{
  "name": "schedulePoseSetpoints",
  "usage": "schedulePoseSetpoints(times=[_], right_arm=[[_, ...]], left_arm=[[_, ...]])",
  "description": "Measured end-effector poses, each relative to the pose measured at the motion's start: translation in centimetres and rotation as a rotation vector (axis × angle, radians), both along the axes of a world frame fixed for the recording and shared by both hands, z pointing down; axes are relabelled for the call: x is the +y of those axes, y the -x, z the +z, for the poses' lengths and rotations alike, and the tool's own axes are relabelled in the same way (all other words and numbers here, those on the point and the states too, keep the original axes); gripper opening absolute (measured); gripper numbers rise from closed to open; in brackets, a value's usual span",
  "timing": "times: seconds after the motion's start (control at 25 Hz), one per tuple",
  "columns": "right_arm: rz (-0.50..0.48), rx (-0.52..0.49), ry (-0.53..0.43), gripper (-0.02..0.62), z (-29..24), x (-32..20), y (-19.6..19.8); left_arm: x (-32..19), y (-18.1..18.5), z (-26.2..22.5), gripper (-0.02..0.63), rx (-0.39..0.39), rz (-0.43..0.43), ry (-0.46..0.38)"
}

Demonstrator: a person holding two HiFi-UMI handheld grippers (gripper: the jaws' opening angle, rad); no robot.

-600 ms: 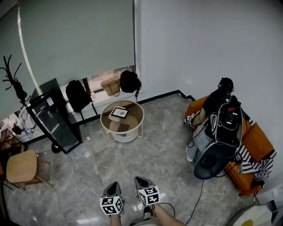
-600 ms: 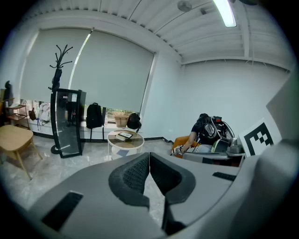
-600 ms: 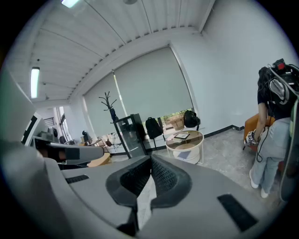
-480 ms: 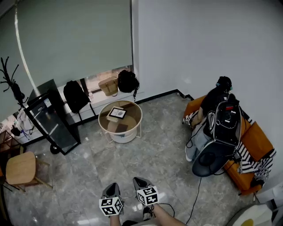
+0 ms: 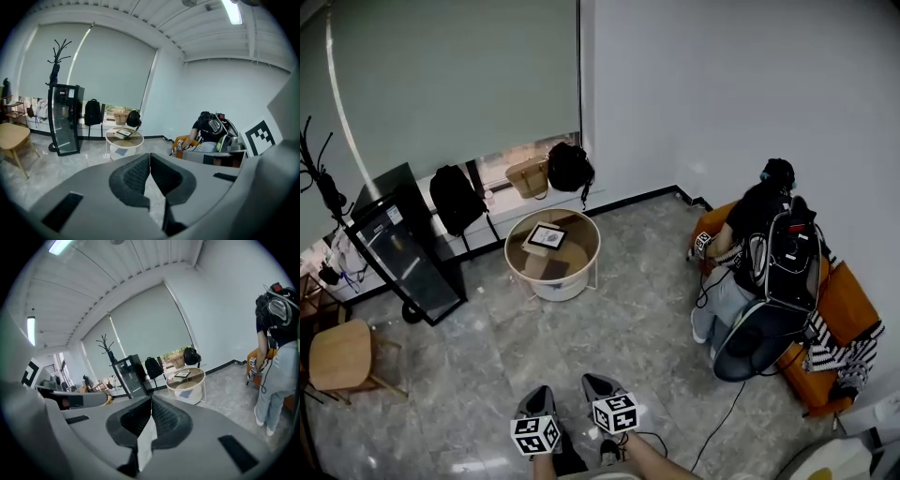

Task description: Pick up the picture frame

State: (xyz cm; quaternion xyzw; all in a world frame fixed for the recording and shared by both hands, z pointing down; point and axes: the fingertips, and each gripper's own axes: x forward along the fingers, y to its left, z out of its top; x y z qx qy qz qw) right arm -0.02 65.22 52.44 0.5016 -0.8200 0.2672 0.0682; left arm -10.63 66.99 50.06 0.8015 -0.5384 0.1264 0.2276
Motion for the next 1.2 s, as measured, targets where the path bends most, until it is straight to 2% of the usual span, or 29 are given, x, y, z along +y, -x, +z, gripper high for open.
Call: schedulePoseSetpoints(times=[0.28,0.52,0.8,1.2], right_arm=[[0.027,0.031,-0.026,0.034,0.2,-4.4,0.0],[0.049,0.067,-0.018,0.034,-1.9,-11.8,1.0],[0.076,0.088,0.01,0.034,-1.8,-19.9,3.6],[0.125,0.084,0.024,0.034,-1.3,-28.9,8.1]], left_arm=[[-5.3,-0.2,1.5,0.02,0.013,0.062,0.01],[-14.3,0.5,-1.0,0.02,0.03,0.1,0.001],[-23.3,3.0,-0.9,0.02,0.039,0.126,0.021],[-32.5,6.4,0.8,0.02,0.035,0.19,0.064]])
